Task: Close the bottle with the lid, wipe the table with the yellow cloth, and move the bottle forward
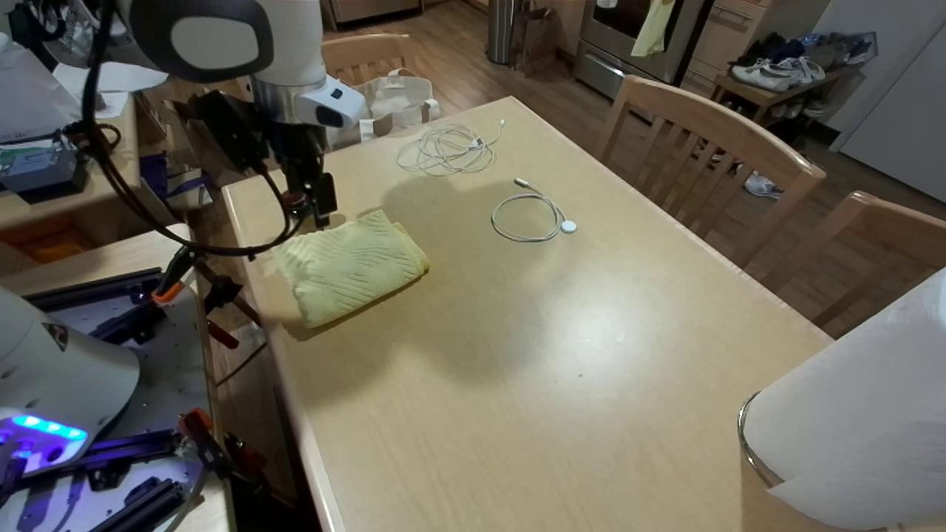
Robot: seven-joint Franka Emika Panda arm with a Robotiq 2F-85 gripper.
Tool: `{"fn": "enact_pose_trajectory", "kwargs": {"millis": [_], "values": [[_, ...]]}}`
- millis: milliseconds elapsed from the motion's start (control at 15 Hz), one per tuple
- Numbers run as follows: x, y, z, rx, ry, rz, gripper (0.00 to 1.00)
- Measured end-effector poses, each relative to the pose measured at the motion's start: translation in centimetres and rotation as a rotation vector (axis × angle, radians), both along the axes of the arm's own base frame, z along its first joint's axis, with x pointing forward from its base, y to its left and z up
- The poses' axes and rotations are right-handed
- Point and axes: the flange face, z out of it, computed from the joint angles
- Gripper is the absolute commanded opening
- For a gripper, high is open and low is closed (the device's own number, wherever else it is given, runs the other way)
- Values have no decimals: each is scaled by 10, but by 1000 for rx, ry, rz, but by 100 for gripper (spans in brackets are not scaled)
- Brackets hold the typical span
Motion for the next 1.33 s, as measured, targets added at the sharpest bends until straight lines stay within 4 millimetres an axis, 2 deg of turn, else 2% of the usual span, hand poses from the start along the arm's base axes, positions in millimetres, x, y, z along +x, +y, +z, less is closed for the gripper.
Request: {"fn": "enact_pose_trajectory", "kwargs": {"millis": [267,667,733,867,1067,1333], "values": [[-4,1,-16,-68,-2,-81,100],[-18,0,-51,-67,26,-149,100],[-19,0,-56,-68,32,-151,75],[-21,-1,-62,-71,41,-152,68],[-22,0,-70,-71,45,-152,46],[-20,2,-70,-67,35,-150,22]]}}
